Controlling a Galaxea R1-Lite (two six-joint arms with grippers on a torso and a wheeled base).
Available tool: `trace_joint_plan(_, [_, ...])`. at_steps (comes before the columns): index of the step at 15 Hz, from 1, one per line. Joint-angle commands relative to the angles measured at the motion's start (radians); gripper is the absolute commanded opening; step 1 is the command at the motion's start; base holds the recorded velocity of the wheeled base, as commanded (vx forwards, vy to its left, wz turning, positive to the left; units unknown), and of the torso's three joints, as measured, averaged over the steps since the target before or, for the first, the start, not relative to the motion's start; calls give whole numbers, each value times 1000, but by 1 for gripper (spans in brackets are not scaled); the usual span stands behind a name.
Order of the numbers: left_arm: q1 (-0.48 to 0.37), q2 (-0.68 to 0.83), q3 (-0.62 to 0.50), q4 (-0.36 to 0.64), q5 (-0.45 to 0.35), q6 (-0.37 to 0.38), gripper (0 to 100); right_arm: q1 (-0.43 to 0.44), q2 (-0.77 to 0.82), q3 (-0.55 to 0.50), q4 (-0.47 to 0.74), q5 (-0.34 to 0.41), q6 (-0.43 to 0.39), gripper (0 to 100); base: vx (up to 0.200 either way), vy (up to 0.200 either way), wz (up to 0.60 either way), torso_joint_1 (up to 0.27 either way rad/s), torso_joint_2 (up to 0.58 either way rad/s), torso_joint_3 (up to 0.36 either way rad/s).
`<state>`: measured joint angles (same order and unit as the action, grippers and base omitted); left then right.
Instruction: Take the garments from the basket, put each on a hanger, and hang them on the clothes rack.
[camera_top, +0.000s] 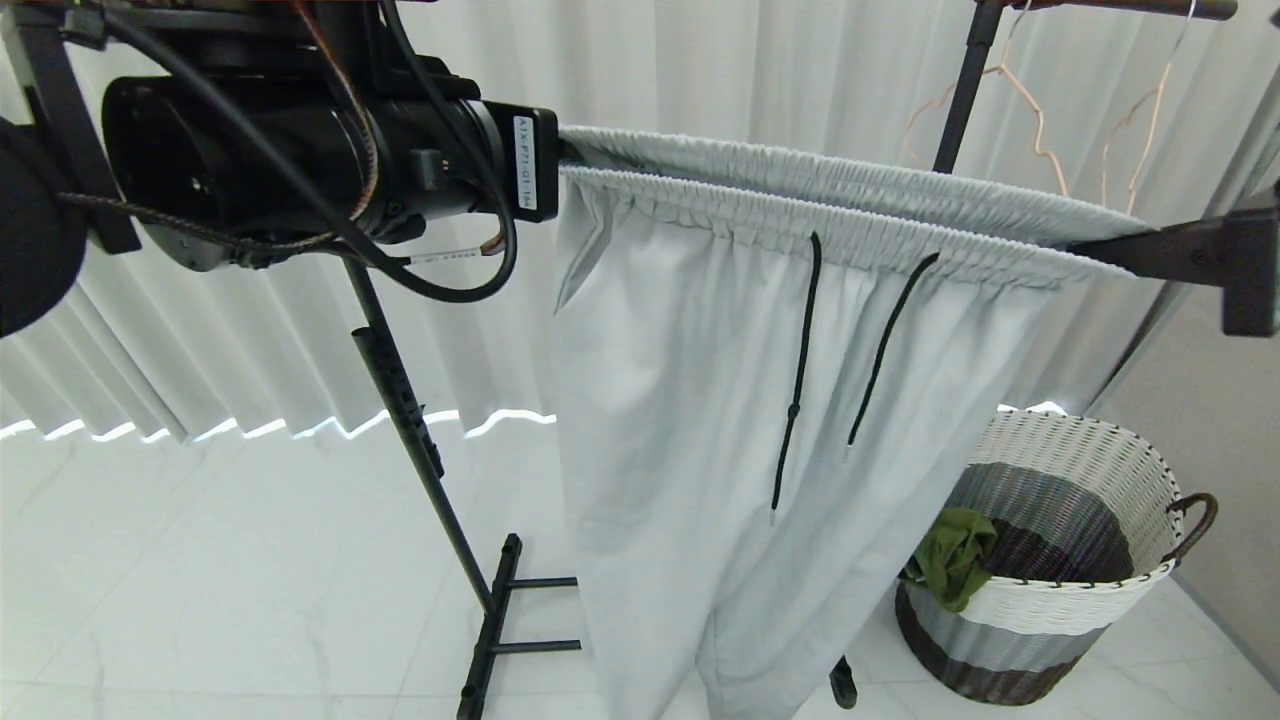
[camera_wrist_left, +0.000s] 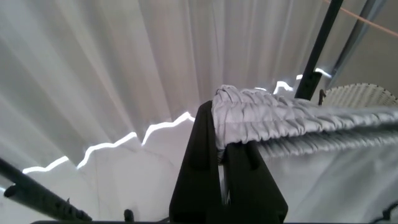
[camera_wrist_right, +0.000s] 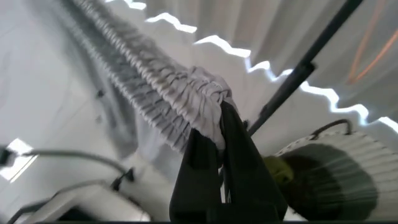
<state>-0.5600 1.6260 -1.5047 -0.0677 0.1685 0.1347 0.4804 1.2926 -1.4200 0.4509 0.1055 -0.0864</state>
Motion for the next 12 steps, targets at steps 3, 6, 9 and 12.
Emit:
trace_joint_plan(3, [0,66,-66,-1,2,0,0,9,-134,3,132,117,0,0,0,0,0,0,0,0])
trace_joint_plan(6, [0,72,-63,-1,2,-1,0,32,-160,9,167,118,0,0,0,0,0,0,0,0])
trace_joint_plan(9, [0,72,-62,0,0,-4,0,32,-153,9,167,115,-1,0,0,0,0,0,0,0])
trace_joint_plan(12, [0,51,-39,20,0,-7,0,27,-118,9,160,79,-1,0,0,0,0,0,0,0])
